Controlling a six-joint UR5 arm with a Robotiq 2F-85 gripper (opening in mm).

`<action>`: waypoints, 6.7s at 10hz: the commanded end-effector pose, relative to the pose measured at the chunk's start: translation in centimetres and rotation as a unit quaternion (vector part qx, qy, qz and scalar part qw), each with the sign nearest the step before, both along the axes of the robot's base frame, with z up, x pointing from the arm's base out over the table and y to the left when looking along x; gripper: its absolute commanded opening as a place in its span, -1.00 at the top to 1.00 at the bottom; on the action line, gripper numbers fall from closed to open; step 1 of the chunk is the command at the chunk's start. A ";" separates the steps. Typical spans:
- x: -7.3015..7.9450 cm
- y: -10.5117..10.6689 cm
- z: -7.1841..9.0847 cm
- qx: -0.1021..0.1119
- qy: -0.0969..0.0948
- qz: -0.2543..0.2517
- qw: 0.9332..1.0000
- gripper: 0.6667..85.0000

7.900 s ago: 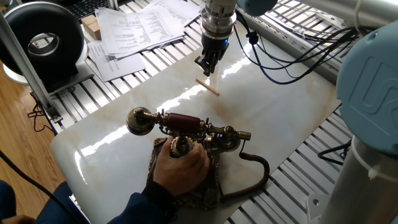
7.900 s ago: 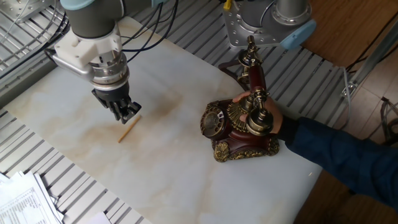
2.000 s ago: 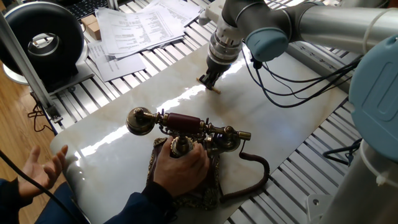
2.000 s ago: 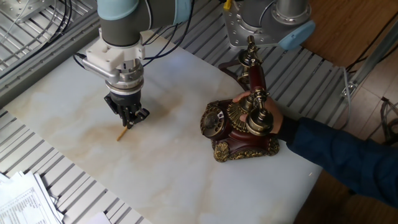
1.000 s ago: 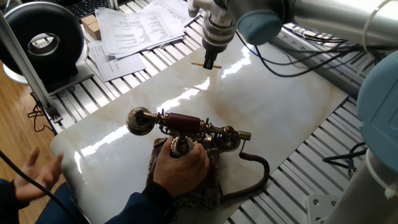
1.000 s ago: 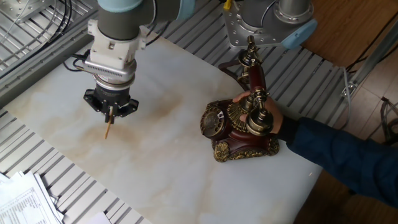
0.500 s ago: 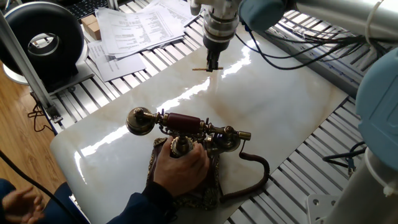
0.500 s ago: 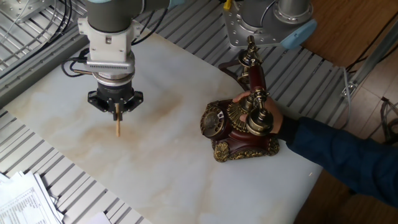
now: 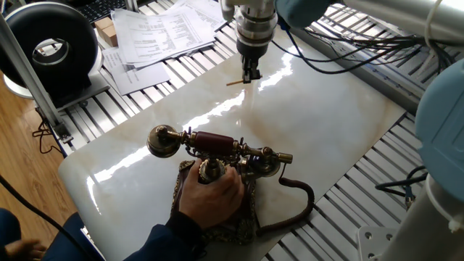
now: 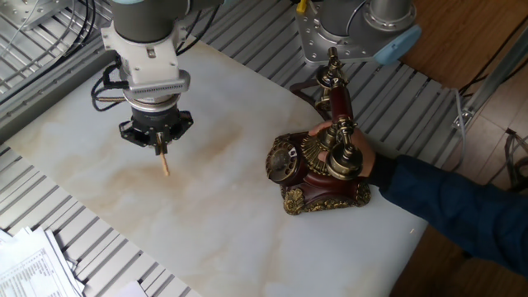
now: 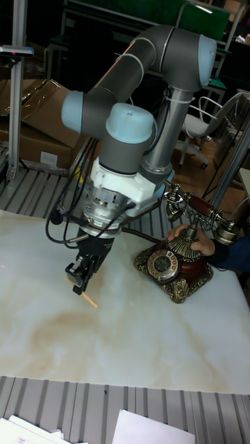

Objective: Dial a number on an old rotary phone

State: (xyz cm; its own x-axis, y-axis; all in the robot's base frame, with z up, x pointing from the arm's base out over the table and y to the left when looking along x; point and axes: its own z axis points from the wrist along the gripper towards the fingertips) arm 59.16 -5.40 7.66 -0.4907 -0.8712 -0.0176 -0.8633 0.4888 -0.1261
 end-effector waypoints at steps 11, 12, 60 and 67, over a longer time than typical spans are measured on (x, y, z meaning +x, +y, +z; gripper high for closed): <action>-0.9 3.8 2.0 -0.010 0.043 0.255 0.966 0.98; -1.6 3.9 2.5 -0.014 0.054 0.261 0.964 0.98; -2.0 7.3 8.5 -0.115 0.031 0.501 0.858 0.98; -4.4 10.9 8.7 -0.101 0.041 0.496 0.861 0.98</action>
